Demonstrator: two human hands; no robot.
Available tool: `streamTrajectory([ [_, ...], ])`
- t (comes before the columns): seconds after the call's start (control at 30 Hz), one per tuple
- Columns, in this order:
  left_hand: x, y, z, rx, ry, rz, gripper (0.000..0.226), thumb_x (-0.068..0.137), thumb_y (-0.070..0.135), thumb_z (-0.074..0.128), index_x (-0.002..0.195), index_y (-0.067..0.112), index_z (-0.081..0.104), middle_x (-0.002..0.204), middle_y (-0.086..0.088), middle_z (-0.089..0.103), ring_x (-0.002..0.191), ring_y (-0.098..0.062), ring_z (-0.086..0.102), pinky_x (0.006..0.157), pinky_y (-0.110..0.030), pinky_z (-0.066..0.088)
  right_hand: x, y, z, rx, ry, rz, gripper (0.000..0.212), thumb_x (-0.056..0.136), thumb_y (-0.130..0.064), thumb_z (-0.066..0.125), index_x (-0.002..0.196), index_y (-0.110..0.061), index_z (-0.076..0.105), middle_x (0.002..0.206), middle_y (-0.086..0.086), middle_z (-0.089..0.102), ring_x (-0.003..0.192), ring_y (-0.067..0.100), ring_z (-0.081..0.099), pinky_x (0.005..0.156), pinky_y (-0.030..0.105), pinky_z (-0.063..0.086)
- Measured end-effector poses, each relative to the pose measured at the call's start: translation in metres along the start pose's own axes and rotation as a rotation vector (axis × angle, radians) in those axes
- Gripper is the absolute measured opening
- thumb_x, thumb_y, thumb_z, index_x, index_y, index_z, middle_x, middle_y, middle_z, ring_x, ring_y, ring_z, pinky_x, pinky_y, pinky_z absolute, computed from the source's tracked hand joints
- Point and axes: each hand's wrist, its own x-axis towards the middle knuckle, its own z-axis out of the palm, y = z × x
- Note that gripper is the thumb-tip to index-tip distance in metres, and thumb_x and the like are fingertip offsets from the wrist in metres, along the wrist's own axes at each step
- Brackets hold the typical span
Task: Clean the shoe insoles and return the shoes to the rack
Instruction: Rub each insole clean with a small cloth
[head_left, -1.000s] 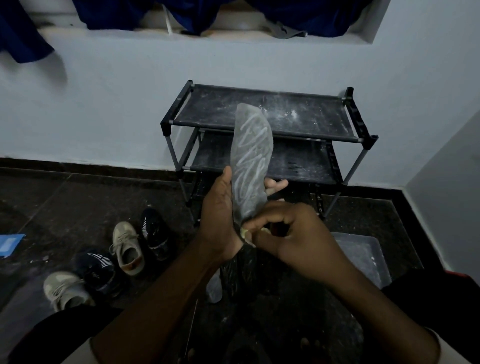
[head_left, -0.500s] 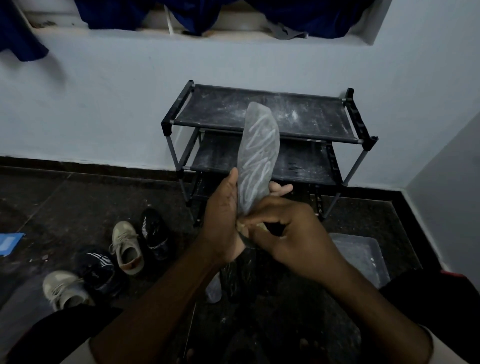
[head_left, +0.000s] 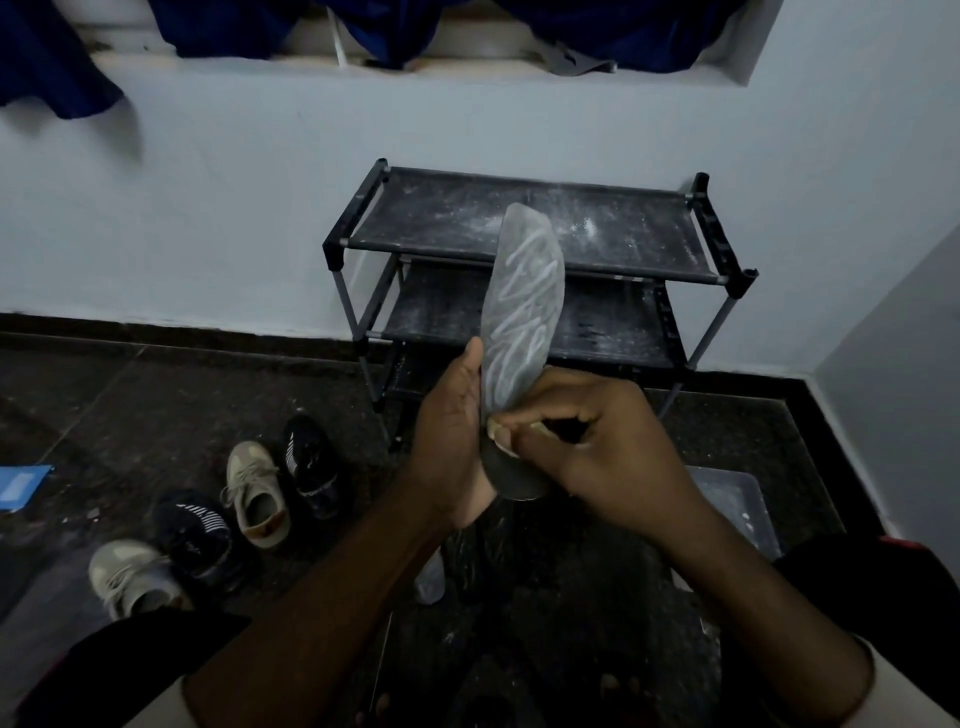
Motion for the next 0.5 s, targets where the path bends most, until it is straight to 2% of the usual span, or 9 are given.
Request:
streamTrajectory([
  [0.07,0.0,0.0,0.0,0.0,-0.003,-0.001,0.063,0.105,0.051,0.029,0.135,0.003,0.057,0.136,-0.032,0.056,0.13,-0.039,0.055,0.111,-0.047,0.043,-0.002,0.0,0.005,-0.071,-0.039,-0.039,0.013,0.087,-0.006,0.077,0.096,-0.014,0.082,0.09,-0.007,0.074,0.086,0.01,0.071,0.088,0.038,0.057],
  [0.17,0.0,0.002,-0.001,0.014,-0.012,-0.008,0.068,0.105,0.052,0.027,0.124,-0.003,0.063,0.138,-0.035,0.052,0.13,-0.04,0.055,0.115,-0.051,0.037,-0.004,0.002,0.001,-0.121,-0.107,-0.038,0.012,0.083,-0.004,0.077,0.087,-0.014,0.082,0.081,-0.006,0.074,0.077,0.01,0.07,0.096,0.036,0.053],
  [0.23,-0.001,0.002,0.001,0.019,-0.002,0.001,0.063,0.104,0.05,0.03,0.121,0.002,0.067,0.132,-0.03,0.06,0.122,-0.035,0.062,0.108,-0.046,0.047,-0.001,0.002,-0.005,-0.059,-0.052,-0.012,0.011,0.083,-0.003,0.078,0.087,-0.013,0.082,0.083,-0.006,0.075,0.078,0.011,0.071,0.094,0.031,0.053],
  [0.3,-0.002,0.001,0.003,0.049,0.022,0.019,0.057,0.104,0.048,0.032,0.126,0.007,0.064,0.126,-0.023,0.066,0.116,-0.029,0.066,0.099,-0.038,0.055,0.001,0.0,-0.005,-0.018,-0.009,-0.009,0.013,0.086,-0.005,0.078,0.095,-0.012,0.082,0.091,-0.007,0.076,0.085,0.01,0.072,0.084,0.032,0.058],
  [0.33,-0.002,0.001,0.003,0.055,0.025,0.018,0.058,0.104,0.049,0.031,0.129,0.006,0.062,0.128,-0.024,0.065,0.119,-0.031,0.065,0.1,-0.039,0.054,0.001,-0.001,-0.003,-0.032,-0.016,-0.021,0.014,0.086,-0.006,0.078,0.098,-0.013,0.082,0.093,-0.008,0.076,0.088,0.009,0.072,0.083,0.033,0.059],
  [0.4,-0.003,0.002,0.003,0.035,0.01,-0.01,0.063,0.104,0.052,0.029,0.128,0.005,0.063,0.134,-0.031,0.058,0.127,-0.038,0.058,0.109,-0.046,0.046,-0.002,0.0,0.003,-0.108,-0.071,-0.052,0.015,0.087,-0.006,0.077,0.098,-0.015,0.082,0.093,-0.011,0.075,0.088,0.006,0.071,0.093,0.035,0.056],
  [0.43,-0.003,0.003,0.003,0.026,0.007,-0.022,0.064,0.104,0.053,0.029,0.125,0.005,0.066,0.136,-0.034,0.054,0.129,-0.04,0.056,0.112,-0.049,0.041,-0.004,0.001,0.002,-0.142,-0.099,-0.059,0.015,0.086,-0.006,0.077,0.096,-0.016,0.082,0.09,-0.012,0.075,0.085,0.005,0.07,0.098,0.033,0.053],
  [0.5,-0.001,0.001,0.002,0.008,0.004,-0.025,0.064,0.104,0.053,0.029,0.129,0.005,0.064,0.141,-0.034,0.05,0.131,-0.041,0.053,0.115,-0.052,0.037,-0.004,0.003,-0.004,-0.152,-0.101,-0.044,0.015,0.082,-0.004,0.077,0.089,-0.016,0.083,0.084,-0.013,0.074,0.078,0.005,0.07,0.099,0.027,0.049],
])
